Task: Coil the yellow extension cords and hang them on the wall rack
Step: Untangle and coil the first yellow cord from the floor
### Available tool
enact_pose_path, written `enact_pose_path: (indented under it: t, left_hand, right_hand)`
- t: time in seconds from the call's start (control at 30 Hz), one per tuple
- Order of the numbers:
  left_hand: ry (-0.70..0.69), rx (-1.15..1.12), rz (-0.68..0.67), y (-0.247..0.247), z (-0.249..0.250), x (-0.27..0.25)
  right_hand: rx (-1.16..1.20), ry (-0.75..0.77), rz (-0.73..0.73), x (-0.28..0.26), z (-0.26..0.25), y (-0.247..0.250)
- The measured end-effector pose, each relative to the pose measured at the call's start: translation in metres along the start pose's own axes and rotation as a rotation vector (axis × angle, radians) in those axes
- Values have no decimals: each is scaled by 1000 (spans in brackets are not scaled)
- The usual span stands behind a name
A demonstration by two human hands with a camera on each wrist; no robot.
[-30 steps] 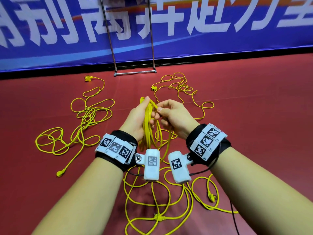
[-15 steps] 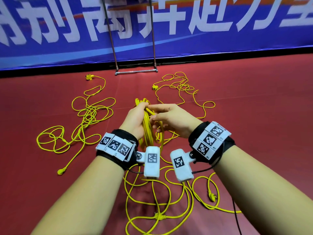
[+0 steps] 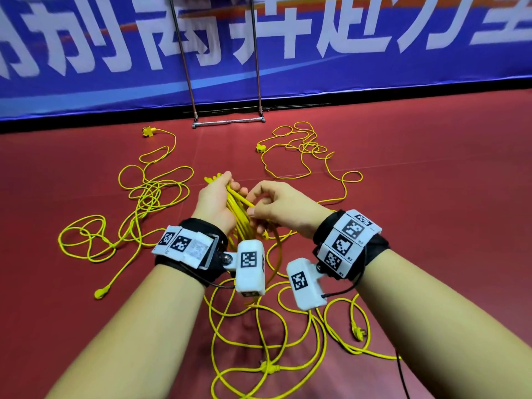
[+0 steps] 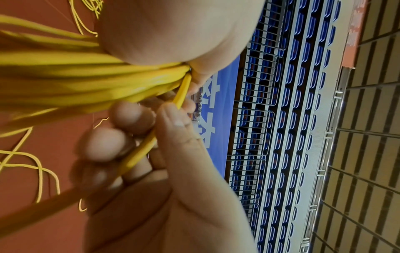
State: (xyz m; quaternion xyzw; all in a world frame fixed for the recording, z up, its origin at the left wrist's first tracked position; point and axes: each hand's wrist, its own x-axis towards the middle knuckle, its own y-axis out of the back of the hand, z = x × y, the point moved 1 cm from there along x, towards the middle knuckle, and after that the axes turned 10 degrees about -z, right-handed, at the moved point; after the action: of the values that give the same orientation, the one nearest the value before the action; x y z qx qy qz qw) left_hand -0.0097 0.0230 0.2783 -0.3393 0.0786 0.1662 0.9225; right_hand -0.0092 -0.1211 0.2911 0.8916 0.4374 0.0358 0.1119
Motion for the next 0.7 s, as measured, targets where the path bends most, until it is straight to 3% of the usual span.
enact_pose_path:
  t: [0.23, 0.47, 0.7]
  left_hand:
    - [-79, -186, -55, 8, 34, 1]
    - [-179, -265, -7, 23, 61, -4]
    - [-278, -318, -12, 31, 89, -10]
  right_hand:
    - [-151, -66, -102, 0, 16, 8]
    - [-424, -165, 10, -3, 36, 52]
    - [-445, -377, 68, -24, 83, 85]
